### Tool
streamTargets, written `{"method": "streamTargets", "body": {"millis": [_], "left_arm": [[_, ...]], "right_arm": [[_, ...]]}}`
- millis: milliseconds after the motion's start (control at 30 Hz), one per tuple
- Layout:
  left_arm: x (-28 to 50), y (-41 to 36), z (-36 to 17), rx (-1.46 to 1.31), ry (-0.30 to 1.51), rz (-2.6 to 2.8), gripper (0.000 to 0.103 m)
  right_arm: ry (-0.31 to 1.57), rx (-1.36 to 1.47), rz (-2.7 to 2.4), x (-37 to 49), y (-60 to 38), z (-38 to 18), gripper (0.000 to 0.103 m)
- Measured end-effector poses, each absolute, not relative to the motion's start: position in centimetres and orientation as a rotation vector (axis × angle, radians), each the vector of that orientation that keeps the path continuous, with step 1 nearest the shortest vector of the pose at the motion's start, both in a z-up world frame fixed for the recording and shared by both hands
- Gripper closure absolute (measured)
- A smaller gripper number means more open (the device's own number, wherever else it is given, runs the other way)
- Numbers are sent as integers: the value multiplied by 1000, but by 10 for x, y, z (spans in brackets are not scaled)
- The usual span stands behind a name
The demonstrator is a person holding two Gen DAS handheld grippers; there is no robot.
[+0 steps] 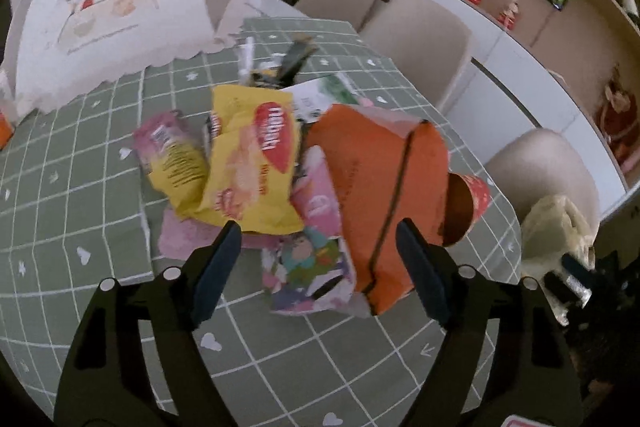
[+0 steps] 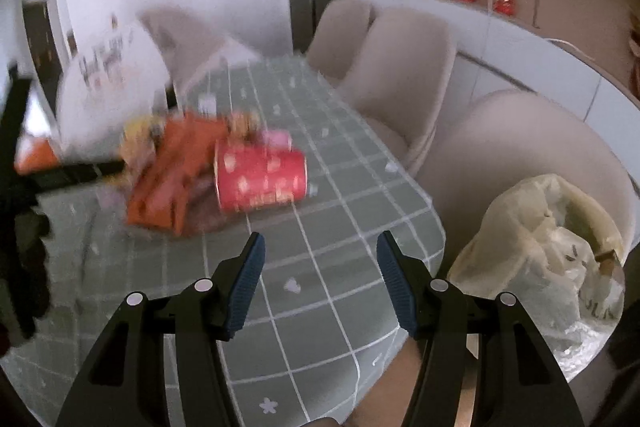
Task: Collect trash
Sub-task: 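Move the right tool toward the red paper cup while the left tool approaches the wrappers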
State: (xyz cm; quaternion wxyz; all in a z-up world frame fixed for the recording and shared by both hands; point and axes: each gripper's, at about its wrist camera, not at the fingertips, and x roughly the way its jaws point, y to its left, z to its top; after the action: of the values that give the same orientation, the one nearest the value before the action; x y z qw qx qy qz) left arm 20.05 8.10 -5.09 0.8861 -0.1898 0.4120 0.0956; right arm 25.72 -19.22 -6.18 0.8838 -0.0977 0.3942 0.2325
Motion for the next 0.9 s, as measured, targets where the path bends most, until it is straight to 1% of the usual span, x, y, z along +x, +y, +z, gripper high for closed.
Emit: {"method": "streamTargets", "body": {"millis": [233,367,533,600,800,900], "left_arm": [[198,95,-47,-408,836,227,27],[197,99,-44,-370,821,240,27],[188,112,-44,-418,805,255,27],[184,117,-45,-428,803,262,27],[179,121,-51,-447,810,264,27],[182,121,-56,-459,819,255,27]], "right_arm": [[780,-194,577,262,-145,-60,48],[737,-228,579,268,-117,-58,48],[665,-327,569,280,-93,-62,48],[680,-329,556,285,-99,-63,48],[797,-186,496,288,-164,-75,48],[788,-99,519,284,-180,-73,48]]}}
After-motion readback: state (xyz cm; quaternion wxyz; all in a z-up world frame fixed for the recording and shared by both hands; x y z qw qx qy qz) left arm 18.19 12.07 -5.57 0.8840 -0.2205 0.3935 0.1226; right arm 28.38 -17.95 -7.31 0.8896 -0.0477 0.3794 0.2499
